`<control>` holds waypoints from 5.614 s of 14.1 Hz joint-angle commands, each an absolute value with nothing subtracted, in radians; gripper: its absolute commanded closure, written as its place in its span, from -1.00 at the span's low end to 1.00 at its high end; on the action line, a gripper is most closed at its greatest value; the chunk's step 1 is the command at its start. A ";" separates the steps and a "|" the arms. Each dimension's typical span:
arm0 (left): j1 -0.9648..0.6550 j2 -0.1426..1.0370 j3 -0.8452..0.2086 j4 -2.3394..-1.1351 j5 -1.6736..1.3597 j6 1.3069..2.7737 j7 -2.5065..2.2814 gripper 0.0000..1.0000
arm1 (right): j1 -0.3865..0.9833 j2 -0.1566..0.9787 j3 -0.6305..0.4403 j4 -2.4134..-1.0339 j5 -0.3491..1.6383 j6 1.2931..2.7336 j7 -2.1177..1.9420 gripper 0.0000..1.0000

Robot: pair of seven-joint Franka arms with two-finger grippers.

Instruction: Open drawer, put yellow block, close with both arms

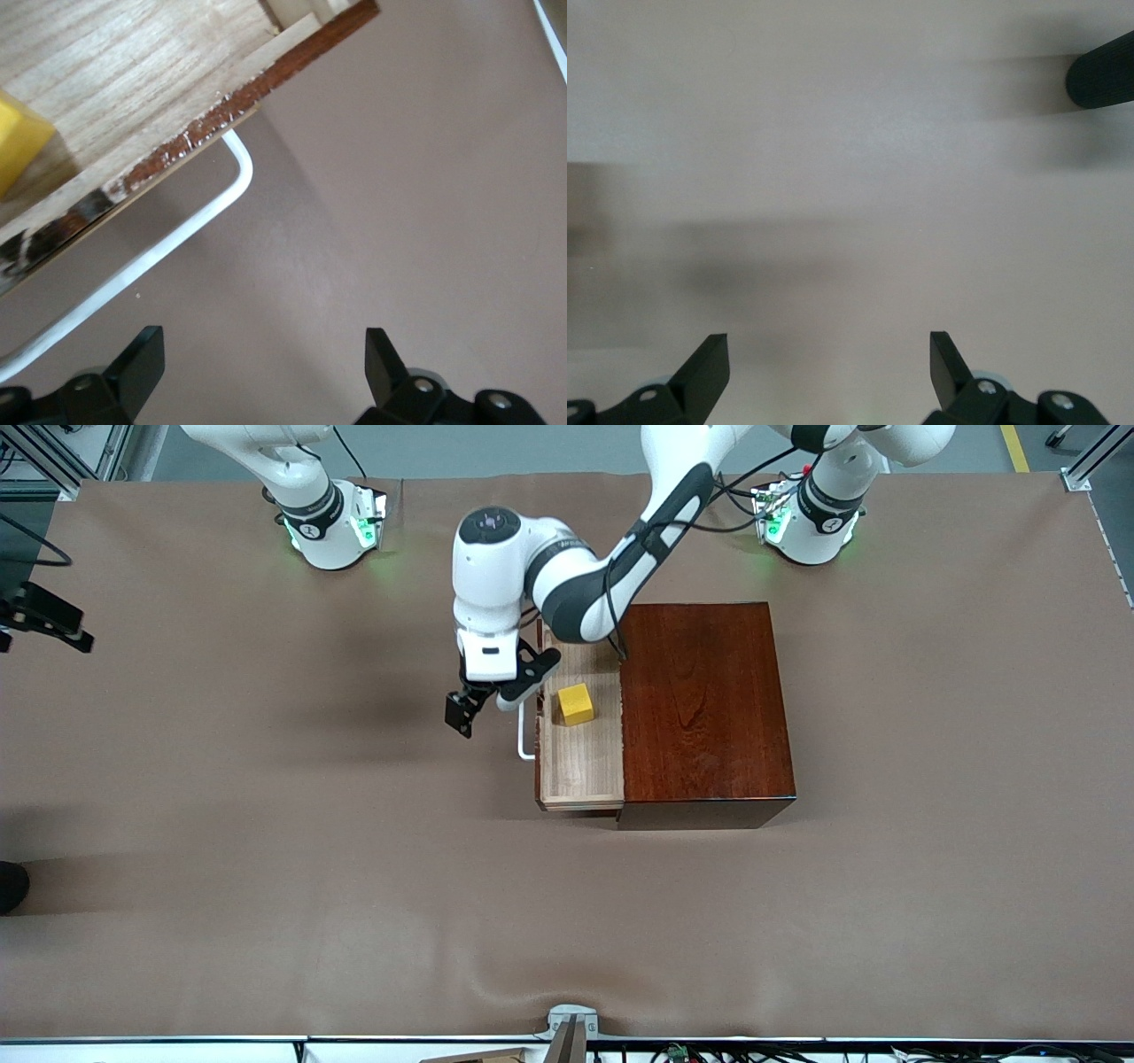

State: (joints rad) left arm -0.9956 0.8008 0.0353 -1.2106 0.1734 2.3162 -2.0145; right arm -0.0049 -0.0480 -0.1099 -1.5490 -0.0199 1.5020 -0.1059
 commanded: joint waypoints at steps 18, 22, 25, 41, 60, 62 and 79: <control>-0.908 0.755 0.060 -1.197 0.186 1.892 -2.013 -1.00 | -0.012 -0.031 -0.086 -1.516 -0.078 1.445 -0.123 -1.00; -0.904 0.741 0.060 -1.198 0.184 1.824 -1.991 -1.00 | -0.014 -0.031 -0.086 -1.517 -0.078 1.443 -0.123 -1.00; -0.891 0.742 0.060 -1.200 0.186 1.824 -1.985 -1.00 | -0.012 -0.031 -0.086 -1.517 -0.078 1.443 -0.123 -1.00; -0.838 0.742 0.057 -1.221 0.184 1.772 -1.922 -1.00 | -0.009 -0.031 -0.086 -1.519 -0.078 1.440 -0.123 -1.00; -0.680 0.321 0.057 -1.229 0.078 1.611 -1.269 -1.00 | -0.012 -0.029 -0.086 -1.519 -0.077 1.440 -0.123 -1.00; -0.606 0.279 0.055 -1.229 0.077 1.557 -1.104 -1.00 | -0.011 -0.029 -0.086 -1.519 -0.077 1.442 -0.123 -1.00; -0.100 -0.089 0.031 -1.633 0.034 1.465 -0.102 -1.00 | -0.015 -0.029 -0.086 -1.517 -0.075 1.447 -0.123 -1.00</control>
